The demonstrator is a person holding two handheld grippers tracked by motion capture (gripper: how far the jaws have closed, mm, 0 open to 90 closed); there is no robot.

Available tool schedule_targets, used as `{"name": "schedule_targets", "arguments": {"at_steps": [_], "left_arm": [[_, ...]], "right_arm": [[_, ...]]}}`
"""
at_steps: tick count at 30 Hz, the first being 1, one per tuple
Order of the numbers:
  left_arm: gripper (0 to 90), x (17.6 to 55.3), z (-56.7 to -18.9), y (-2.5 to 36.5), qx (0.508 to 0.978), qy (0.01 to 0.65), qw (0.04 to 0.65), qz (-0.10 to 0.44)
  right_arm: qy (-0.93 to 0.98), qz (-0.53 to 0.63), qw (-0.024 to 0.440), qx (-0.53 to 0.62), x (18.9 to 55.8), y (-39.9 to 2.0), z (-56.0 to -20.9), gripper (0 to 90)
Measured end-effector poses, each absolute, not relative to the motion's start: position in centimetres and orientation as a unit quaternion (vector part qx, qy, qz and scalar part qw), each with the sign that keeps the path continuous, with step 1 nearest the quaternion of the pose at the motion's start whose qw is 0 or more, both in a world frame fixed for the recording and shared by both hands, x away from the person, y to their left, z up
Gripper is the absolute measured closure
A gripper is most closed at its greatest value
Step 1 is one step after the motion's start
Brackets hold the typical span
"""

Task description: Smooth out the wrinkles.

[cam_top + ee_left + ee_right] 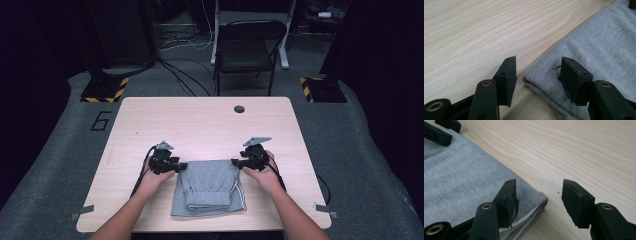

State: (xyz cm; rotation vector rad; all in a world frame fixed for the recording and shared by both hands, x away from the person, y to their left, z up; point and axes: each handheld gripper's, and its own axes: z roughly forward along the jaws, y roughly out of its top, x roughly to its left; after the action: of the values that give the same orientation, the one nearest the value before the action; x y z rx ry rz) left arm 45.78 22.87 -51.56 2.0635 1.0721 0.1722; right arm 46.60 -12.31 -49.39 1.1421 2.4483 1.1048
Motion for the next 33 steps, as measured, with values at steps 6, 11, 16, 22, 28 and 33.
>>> {"name": "schedule_targets", "arguments": {"at_steps": [6,11,16,22,28,33], "left_arm": [[48.4,45.8,-51.7,22.8,0.813,0.423,0.395,0.068],[54.4,45.7,-51.7,22.6,0.818,0.416,0.392,0.068],[63.2,45.7,-51.7,22.6,0.822,0.409,0.39,0.066],[79.4,45.4,-51.1,22.3,0.832,0.398,0.379,0.074],[81.8,45.4,-49.5,21.9,0.832,0.387,0.388,0.085],[82.2,46.4,-48.9,21.8,0.826,0.393,0.392,0.094]], "right_arm": [[0.842,0.369,0.101,0.38,47.0,-12.2,-50.1,43.4],[0.854,0.349,0.099,0.372,46.9,-11.4,-50.7,45.9],[0.862,0.343,0.093,0.36,46.6,-11.0,-50.6,57.1],[0.864,0.344,0.108,0.351,46.1,-10.7,-50.1,71.8],[0.863,0.35,0.112,0.348,45.8,-11.0,-49.4,75.3],[0.859,0.348,0.128,0.353,46.3,-10.6,-48.0,76.0]]}}
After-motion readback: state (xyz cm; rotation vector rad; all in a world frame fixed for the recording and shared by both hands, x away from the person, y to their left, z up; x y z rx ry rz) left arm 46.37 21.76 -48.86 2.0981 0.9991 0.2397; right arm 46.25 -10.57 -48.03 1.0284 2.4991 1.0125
